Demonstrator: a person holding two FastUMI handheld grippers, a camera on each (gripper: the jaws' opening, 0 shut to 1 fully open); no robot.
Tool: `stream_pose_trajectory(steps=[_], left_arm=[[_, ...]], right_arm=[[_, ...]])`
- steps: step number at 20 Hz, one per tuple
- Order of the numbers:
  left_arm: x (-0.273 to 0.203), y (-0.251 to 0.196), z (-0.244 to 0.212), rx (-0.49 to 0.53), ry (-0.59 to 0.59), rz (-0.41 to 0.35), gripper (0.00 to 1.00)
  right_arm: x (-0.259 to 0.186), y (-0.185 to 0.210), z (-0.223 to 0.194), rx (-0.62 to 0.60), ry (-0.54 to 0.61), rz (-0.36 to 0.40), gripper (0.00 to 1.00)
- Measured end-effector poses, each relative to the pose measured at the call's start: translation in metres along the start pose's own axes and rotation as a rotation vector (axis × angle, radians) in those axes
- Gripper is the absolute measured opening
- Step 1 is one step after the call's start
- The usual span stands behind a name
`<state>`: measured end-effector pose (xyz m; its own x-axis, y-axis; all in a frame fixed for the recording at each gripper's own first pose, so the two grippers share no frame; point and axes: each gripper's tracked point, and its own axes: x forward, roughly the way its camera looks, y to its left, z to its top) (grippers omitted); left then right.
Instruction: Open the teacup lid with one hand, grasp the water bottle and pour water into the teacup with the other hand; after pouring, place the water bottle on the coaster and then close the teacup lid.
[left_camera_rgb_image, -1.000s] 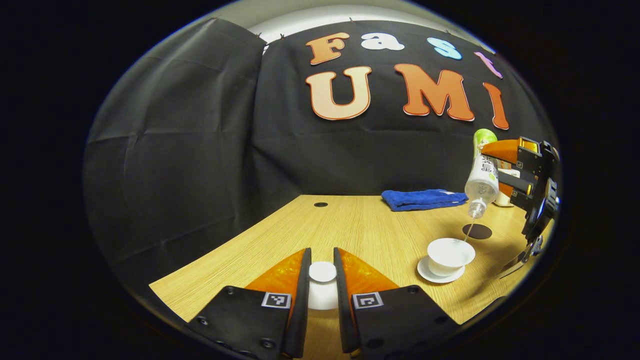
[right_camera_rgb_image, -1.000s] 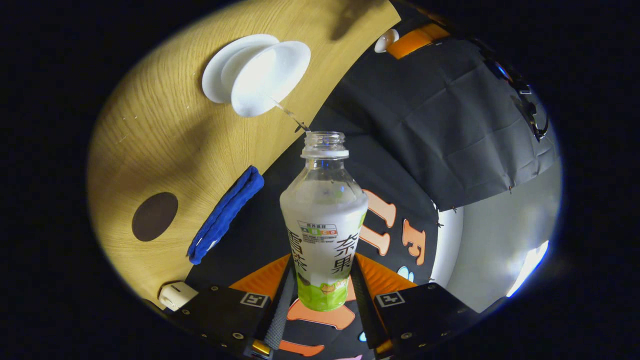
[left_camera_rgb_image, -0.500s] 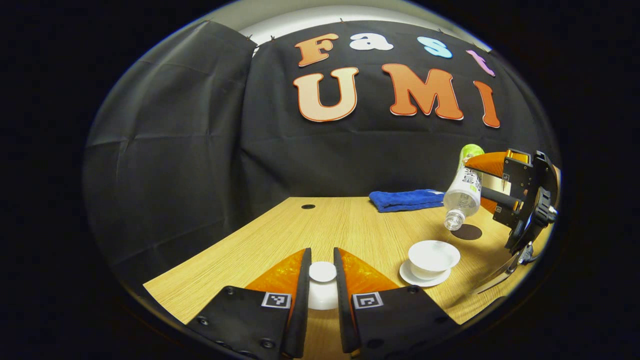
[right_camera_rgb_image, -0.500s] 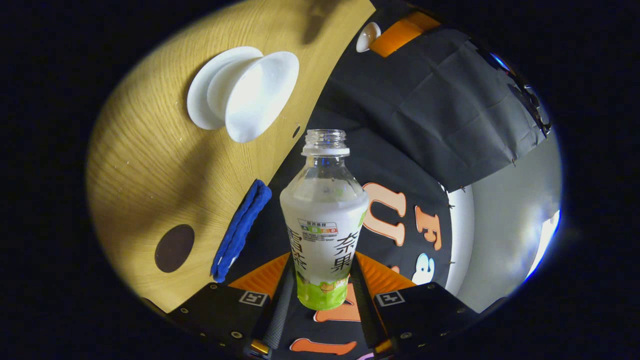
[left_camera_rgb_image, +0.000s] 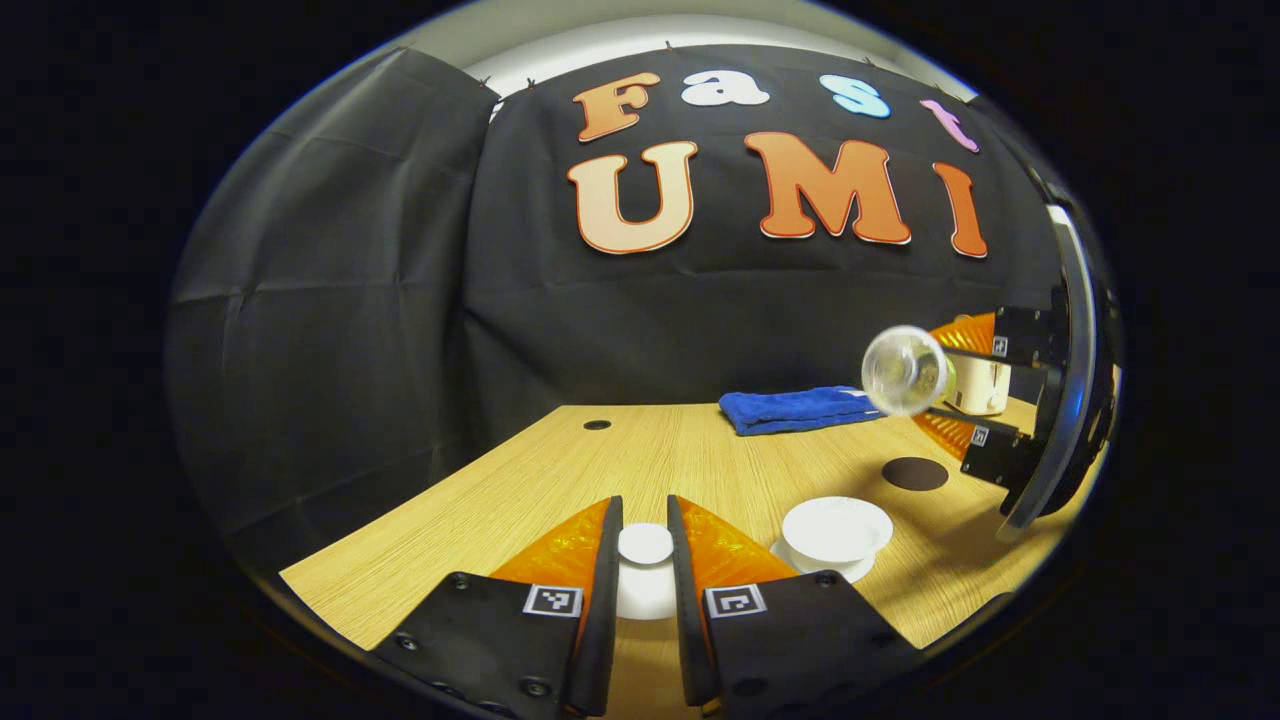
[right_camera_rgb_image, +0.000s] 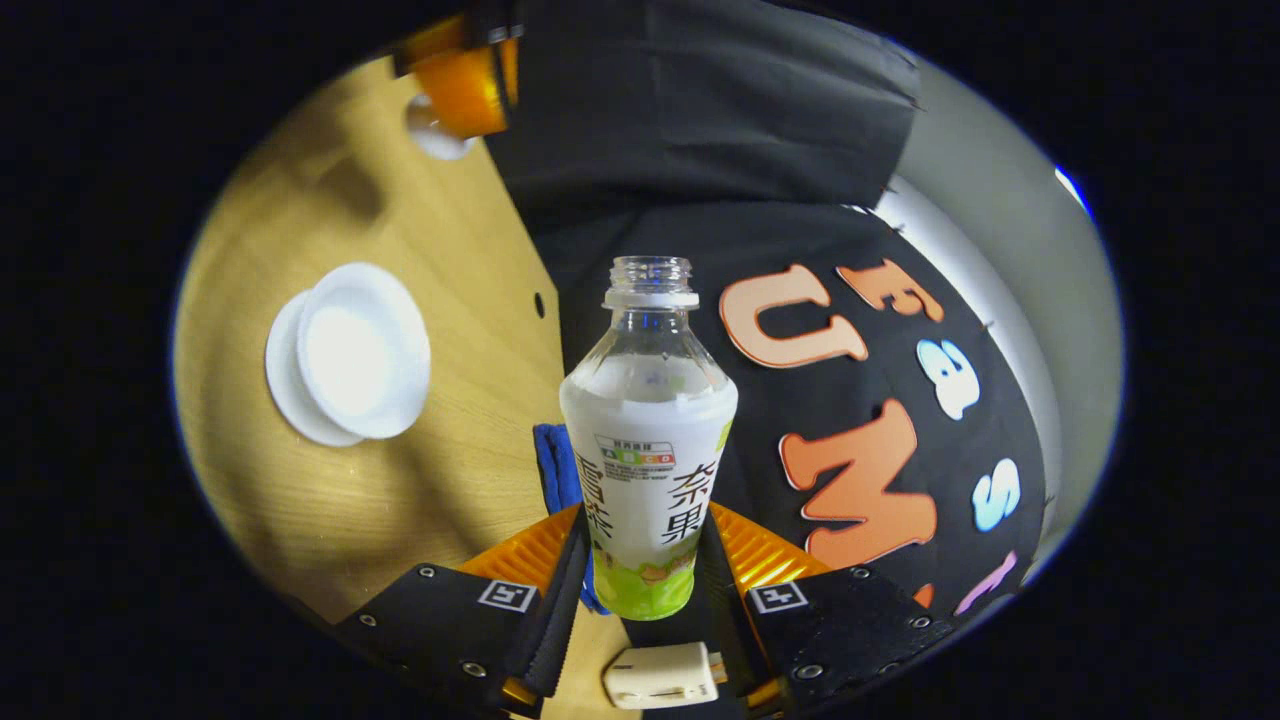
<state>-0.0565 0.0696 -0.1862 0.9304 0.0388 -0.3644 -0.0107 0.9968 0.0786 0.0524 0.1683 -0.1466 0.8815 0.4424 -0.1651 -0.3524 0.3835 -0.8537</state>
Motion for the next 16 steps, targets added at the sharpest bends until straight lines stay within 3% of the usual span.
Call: stream_pose_trajectory(steps=[5,9,16], left_arm=[[-0.002,-0.011,0.007,-0.002,-0.016,-0.016,0.31],[-0.003,-0.016,0.01,-0.004,-0.02,-0.025,0.31],[-0.004,-0.022,0.008,-0.013,-0.017,-0.03,0.31]], right_arm=[[0.007,-0.035,-0.013,0.397,0.06,-0.029,0.63],[0.013,-0.048,-0.049,0.633,0.122,-0.055,0.63],[0.029,-0.043,-0.105,1.06,0.199,-0.033,0.61]])
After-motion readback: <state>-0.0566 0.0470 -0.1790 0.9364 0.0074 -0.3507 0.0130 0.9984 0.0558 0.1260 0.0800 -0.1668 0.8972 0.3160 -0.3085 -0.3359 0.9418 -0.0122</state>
